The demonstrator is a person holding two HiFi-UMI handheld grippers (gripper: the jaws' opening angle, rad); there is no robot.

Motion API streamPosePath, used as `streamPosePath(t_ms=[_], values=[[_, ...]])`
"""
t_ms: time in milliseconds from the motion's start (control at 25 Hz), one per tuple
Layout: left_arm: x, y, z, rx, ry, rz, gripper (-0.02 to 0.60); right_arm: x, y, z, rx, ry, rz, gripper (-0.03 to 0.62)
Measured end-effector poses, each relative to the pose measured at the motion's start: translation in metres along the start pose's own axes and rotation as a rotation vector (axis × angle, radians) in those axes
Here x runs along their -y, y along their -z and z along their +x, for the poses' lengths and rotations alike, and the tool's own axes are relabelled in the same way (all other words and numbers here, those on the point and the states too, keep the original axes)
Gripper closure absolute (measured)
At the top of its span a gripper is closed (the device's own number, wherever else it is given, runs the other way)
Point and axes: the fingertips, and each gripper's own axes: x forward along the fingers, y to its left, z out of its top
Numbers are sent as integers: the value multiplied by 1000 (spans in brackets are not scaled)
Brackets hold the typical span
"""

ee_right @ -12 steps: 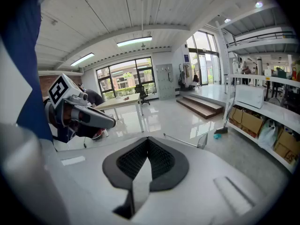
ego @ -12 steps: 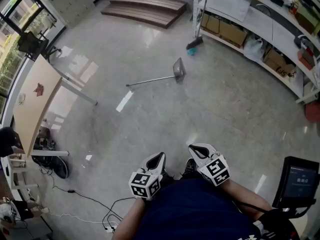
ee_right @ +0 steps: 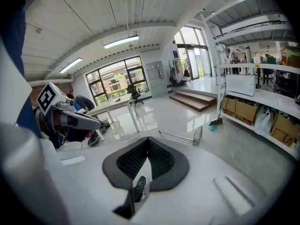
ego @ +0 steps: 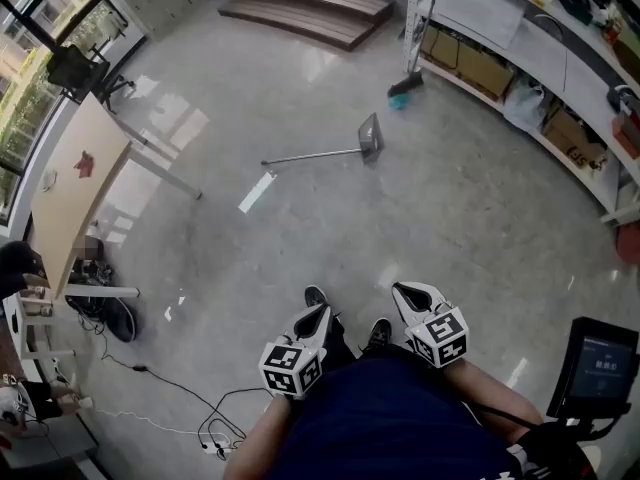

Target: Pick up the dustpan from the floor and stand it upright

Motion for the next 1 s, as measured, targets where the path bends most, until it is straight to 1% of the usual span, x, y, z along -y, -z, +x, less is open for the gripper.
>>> streamPosePath(t_ms=[120, 240, 360, 520, 600, 720, 840, 1000], values=[[-4, -6, 12, -7, 33, 11, 578, 3, 0, 13, -18, 4, 6, 589], [-22, -16, 22, -13, 56, 4, 578, 6, -6, 31, -36, 22, 7, 589], [-46, -35, 29, -10, 73, -3, 578, 10, -21, 49, -45, 55, 5, 589], [-80, -65, 33, -2, 113, 13, 578, 10, -49, 80, -43, 107, 13, 589], [-98, -76, 33, -2, 131, 0, 578, 5, -63, 97, -47, 123, 13, 589], [-124, -78, 35, -20, 153, -27, 580, -6, -76, 119, -64, 130, -17, 589], [-152, -78, 37, -46, 155, -47, 578, -15, -88, 139, -81, 129, -50, 589], [-178, -91, 38, -46, 155, -79, 580, -15, -106, 157, -95, 138, -56, 589]])
